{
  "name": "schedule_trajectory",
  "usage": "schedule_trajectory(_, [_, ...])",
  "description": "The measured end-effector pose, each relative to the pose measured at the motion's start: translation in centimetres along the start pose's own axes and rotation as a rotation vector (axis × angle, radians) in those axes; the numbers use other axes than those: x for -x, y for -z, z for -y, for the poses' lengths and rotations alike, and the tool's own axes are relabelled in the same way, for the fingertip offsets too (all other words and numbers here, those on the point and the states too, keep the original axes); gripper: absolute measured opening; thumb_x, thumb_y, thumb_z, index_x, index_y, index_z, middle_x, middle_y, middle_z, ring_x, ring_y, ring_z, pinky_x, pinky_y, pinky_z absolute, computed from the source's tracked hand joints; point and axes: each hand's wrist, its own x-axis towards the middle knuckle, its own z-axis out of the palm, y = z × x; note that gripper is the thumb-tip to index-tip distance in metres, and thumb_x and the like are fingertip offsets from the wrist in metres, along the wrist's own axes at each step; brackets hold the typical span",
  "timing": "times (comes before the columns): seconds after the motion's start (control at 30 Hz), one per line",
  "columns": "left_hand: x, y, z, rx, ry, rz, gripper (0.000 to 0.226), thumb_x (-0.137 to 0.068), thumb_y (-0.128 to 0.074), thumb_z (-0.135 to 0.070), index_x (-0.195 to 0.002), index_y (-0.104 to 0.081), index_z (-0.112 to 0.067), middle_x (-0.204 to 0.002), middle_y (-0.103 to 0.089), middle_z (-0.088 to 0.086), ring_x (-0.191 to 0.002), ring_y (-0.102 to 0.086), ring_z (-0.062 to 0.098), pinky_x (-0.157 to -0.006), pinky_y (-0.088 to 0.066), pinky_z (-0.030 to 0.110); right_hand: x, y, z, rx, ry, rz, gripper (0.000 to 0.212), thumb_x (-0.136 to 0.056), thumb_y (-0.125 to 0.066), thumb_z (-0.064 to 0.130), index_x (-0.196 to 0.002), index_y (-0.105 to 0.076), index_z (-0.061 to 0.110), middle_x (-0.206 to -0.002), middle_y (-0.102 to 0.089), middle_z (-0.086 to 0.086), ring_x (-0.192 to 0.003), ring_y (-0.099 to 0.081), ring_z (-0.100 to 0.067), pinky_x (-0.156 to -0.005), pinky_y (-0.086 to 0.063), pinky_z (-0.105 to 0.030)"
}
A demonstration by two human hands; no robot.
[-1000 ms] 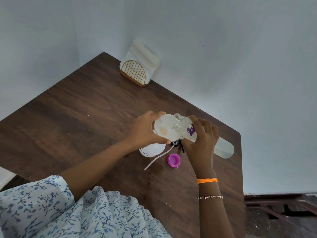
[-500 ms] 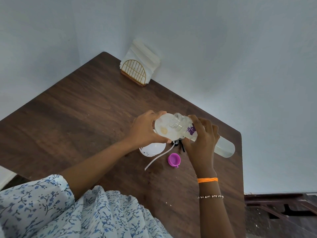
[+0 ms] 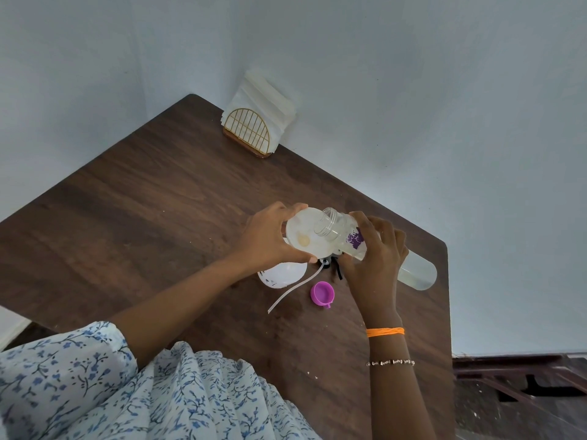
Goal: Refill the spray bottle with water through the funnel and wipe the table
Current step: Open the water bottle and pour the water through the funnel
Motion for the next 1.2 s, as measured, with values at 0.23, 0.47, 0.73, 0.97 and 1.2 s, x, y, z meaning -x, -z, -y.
schedule_trajectory(0.23, [0.02, 0.02, -0.03, 0.014, 0.006, 0.004, 0.091, -0.058, -0.083, -0.047, -0.137, -0.041, -0.028, -0.122, -0.055, 0.001, -0.109, -0.052, 0.015, -0.09, -0.051, 0.035, 0.06, 0.22, 0.08, -0.006, -0.004, 0.001, 0.065, -0.054, -0.084, 0.003, -0.114, -0.062, 0.014, -0.11, -0.061, -0.012, -0.104, -0.048, -0.032, -0.084, -0.042, -0.051])
schedule_trajectory(0.47, [0.16, 0.16, -0.1, 0.043, -0.01, -0.008, 0.091, -0.056, -0.085, -0.044, -0.135, -0.044, -0.027, -0.112, -0.056, 0.0, -0.104, -0.055, 0.015, -0.089, -0.052, 0.039, 0.04, 0.27, 0.13, 0.0, -0.009, 0.007, 0.064, -0.054, -0.084, 0.003, -0.114, -0.062, 0.013, -0.111, -0.061, -0.012, -0.103, -0.049, -0.033, -0.084, -0.041, -0.051])
schedule_trajectory(0.73, [0.04, 0.06, -0.01, -0.005, -0.005, 0.004, 0.091, -0.058, -0.082, -0.048, -0.137, -0.041, -0.028, -0.119, -0.055, 0.001, -0.107, -0.053, 0.015, -0.09, -0.051, 0.037, 0.11, 0.47, 0.18, -0.001, -0.007, 0.013, 0.065, -0.054, -0.083, 0.003, -0.114, -0.062, 0.014, -0.11, -0.06, -0.012, -0.103, -0.047, -0.031, -0.083, -0.041, -0.049])
schedule_trajectory(0.97, [0.05, 0.07, -0.05, 0.011, -0.003, 0.001, 0.091, -0.057, -0.083, -0.046, -0.136, -0.042, -0.027, -0.12, -0.056, 0.002, -0.108, -0.054, 0.017, -0.09, -0.051, 0.038, 0.06, 0.45, 0.25, -0.002, -0.014, 0.01, 0.065, -0.054, -0.085, 0.004, -0.115, -0.062, 0.014, -0.111, -0.06, -0.012, -0.104, -0.046, -0.03, -0.085, -0.042, -0.051])
schedule_trajectory(1.2, [0.15, 0.16, 0.01, 0.015, -0.008, 0.0, 0.092, -0.057, -0.083, -0.047, -0.136, -0.042, -0.027, -0.116, -0.056, 0.001, -0.105, -0.053, 0.014, -0.089, -0.052, 0.038, 0.04, 0.42, 0.15, 0.007, -0.003, 0.013, 0.065, -0.054, -0.085, 0.004, -0.115, -0.062, 0.013, -0.111, -0.06, -0.013, -0.103, -0.048, -0.033, -0.083, -0.041, -0.048])
